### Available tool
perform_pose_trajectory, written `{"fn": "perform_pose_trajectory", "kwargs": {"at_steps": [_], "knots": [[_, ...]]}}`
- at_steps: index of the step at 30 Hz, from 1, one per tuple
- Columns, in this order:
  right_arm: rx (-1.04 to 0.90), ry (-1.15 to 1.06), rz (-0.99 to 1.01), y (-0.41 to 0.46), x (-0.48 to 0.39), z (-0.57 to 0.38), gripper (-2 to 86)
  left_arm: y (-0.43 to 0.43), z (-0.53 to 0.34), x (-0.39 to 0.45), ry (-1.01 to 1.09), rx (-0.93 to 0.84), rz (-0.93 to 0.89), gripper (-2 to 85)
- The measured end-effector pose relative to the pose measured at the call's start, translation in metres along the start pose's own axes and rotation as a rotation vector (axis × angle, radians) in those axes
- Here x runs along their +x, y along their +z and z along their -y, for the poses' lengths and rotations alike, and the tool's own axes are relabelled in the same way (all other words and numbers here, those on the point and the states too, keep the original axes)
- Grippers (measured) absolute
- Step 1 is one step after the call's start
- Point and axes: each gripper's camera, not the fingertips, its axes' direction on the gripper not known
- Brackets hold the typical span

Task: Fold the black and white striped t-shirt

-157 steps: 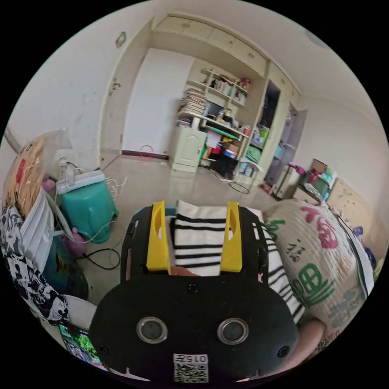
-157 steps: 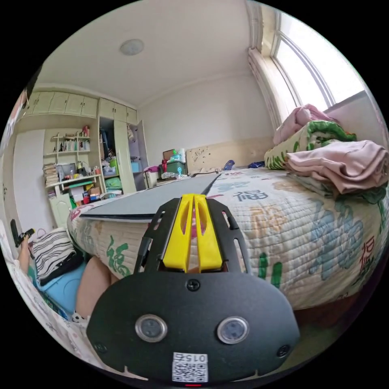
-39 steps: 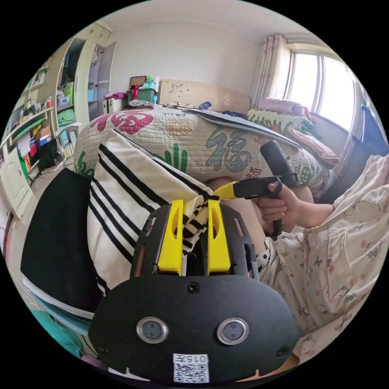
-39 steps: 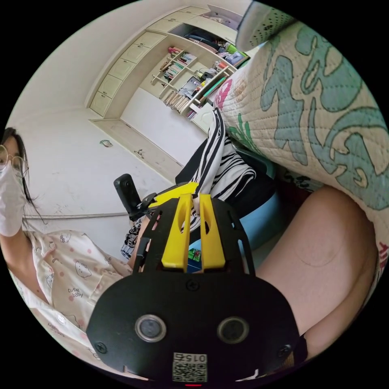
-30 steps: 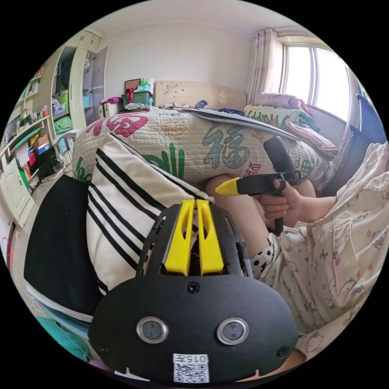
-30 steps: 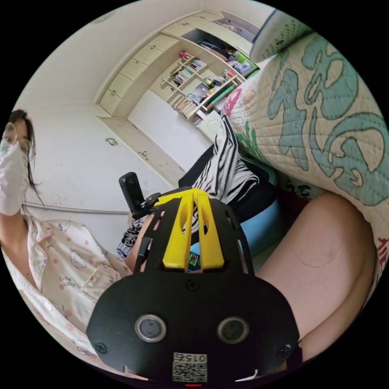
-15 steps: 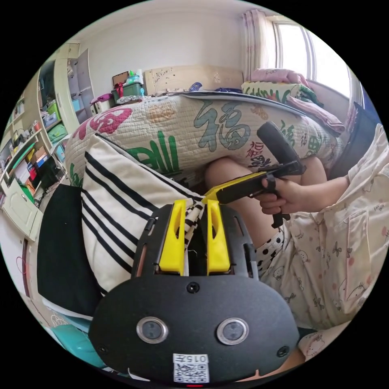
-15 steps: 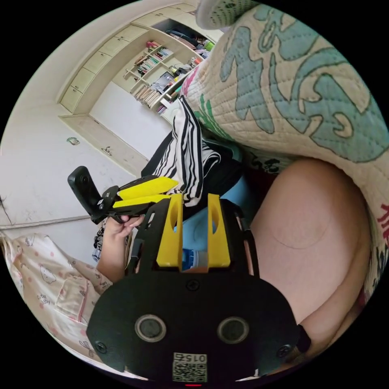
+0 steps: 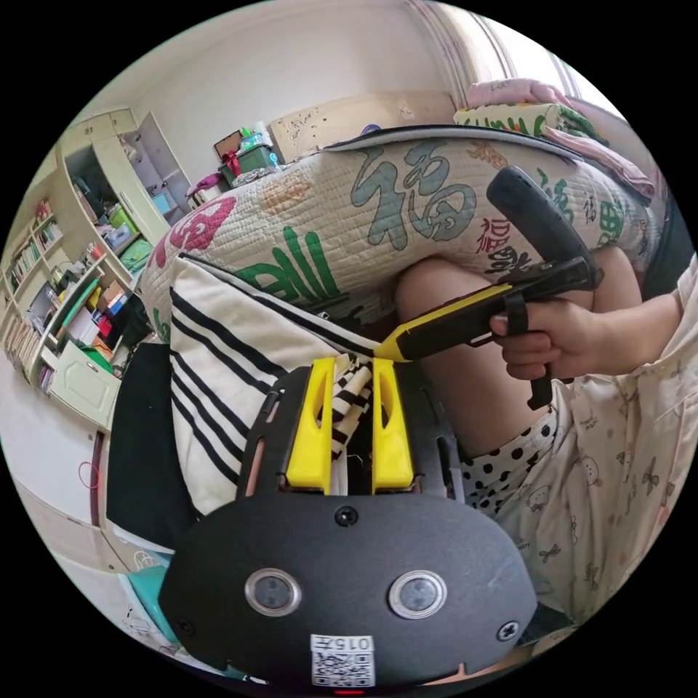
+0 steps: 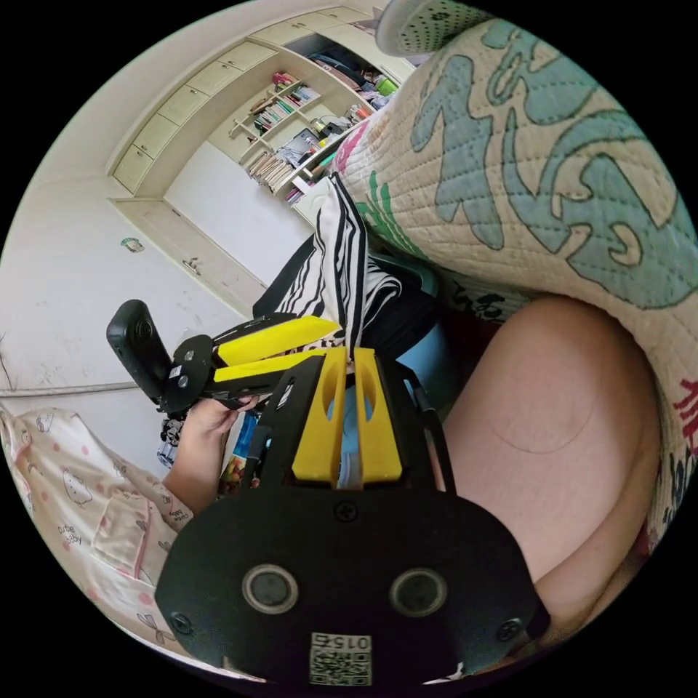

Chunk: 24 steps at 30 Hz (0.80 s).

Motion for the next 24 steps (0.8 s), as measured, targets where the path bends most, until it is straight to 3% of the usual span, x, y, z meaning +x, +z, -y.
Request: {"fn": "perform_pose_trajectory", "kwargs": {"at_steps": [5,12,20,24], "knots": [[0.001,-0.017,0.014,0.045,-0.024,-0.021,0.5,0.004,-0.012,0.002,-0.078,0.003,-0.093,6.2],[-0.009,-0.018,-0.011,0.133,-0.066,-0.056,0.5,0.032,-0.016,0.061,-0.036,-0.055,0.006,5.9],[-0.014,-0.023,-0.025,0.234,-0.124,-0.094,0.5,0.044,-0.048,0.102,-0.056,-0.048,-0.008,1.7],[0.03,-0.035,-0.032,0.266,-0.172,-0.102,0.4,0.004,-0.076,0.105,-0.172,0.082,0.138,0.9]]}}
